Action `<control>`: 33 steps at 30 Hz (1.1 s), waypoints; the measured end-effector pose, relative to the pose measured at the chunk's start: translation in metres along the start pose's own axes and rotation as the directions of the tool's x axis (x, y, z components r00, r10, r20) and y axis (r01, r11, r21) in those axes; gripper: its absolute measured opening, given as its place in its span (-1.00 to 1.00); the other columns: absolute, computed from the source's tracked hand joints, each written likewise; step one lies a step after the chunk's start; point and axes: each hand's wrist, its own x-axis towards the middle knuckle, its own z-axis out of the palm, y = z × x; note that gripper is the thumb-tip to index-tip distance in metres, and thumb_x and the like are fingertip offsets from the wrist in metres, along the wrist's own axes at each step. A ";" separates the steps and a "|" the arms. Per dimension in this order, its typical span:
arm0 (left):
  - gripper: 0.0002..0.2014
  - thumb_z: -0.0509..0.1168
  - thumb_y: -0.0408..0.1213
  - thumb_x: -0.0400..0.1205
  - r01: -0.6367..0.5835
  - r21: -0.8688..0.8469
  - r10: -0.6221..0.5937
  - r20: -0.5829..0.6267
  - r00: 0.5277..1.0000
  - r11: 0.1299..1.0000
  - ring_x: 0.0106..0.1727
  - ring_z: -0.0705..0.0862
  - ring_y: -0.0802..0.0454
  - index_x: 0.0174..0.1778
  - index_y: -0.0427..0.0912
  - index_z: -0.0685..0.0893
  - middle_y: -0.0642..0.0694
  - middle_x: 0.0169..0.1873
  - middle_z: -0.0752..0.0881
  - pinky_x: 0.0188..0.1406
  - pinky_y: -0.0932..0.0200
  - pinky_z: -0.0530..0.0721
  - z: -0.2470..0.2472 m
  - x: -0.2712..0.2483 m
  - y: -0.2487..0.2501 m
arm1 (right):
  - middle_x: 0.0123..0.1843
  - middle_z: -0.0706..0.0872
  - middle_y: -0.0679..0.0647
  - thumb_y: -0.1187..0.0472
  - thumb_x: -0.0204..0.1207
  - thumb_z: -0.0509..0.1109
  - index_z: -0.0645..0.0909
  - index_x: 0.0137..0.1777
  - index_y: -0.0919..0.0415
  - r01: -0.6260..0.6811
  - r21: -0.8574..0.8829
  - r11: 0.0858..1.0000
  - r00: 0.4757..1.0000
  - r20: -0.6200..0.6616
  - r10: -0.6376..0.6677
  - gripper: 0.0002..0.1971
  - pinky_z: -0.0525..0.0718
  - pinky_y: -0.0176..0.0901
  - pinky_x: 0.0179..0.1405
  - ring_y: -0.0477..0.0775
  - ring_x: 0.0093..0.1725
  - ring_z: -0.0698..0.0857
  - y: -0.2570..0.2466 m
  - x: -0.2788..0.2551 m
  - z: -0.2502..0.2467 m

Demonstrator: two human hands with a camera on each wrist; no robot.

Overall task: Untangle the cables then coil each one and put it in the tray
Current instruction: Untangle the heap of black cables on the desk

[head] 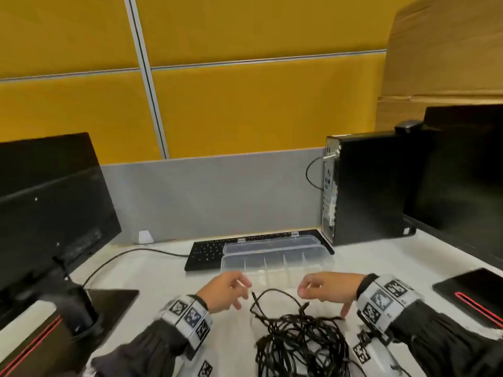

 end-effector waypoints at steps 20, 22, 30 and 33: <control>-0.54 -0.03 0.14 0.70 0.145 -0.001 -0.142 0.209 0.968 0.989 -0.28 0.66 0.06 0.26 -0.13 0.48 -0.03 -0.23 0.62 -0.24 0.21 0.68 0.050 0.032 0.012 | 0.39 0.47 -0.01 -0.26 0.40 0.40 0.25 0.47 -0.10 0.017 0.129 0.992 0.955 0.293 -0.054 -0.31 0.72 0.07 0.13 0.04 0.24 0.60 0.028 0.014 0.022; -0.53 -0.04 0.15 0.70 0.145 -0.021 -0.136 0.222 0.965 0.989 -0.25 0.66 0.03 0.27 -0.12 0.49 -0.03 -0.23 0.62 -0.26 0.23 0.69 0.050 0.036 0.013 | 0.32 0.49 -0.06 -0.20 0.45 0.40 0.28 0.45 -0.05 0.045 0.118 0.992 0.947 0.311 -0.080 -0.37 0.70 -0.01 0.13 -0.02 0.15 0.61 0.030 0.019 0.021; -0.58 0.00 0.12 0.69 0.069 -0.078 -0.057 0.149 0.987 0.995 -0.13 0.67 -0.02 0.26 -0.07 0.52 -0.01 -0.17 0.59 -0.16 0.13 0.71 0.052 0.033 0.014 | 0.27 0.57 -0.03 -0.10 0.51 0.39 0.35 0.42 0.09 0.118 0.123 0.985 0.957 0.251 -0.146 -0.44 0.67 -0.25 0.08 -0.01 0.22 0.62 0.032 0.033 0.029; -0.60 0.03 0.12 0.68 0.037 -0.114 -0.025 0.102 0.995 0.993 -0.02 0.67 -0.01 0.26 -0.03 0.53 0.00 -0.10 0.60 -0.13 0.08 0.74 0.051 0.027 0.015 | 0.29 0.58 -0.02 -0.11 0.50 0.39 0.36 0.40 0.04 0.127 0.136 0.983 0.961 0.227 -0.156 -0.47 0.65 -0.27 -0.01 0.00 0.25 0.62 0.034 0.034 0.029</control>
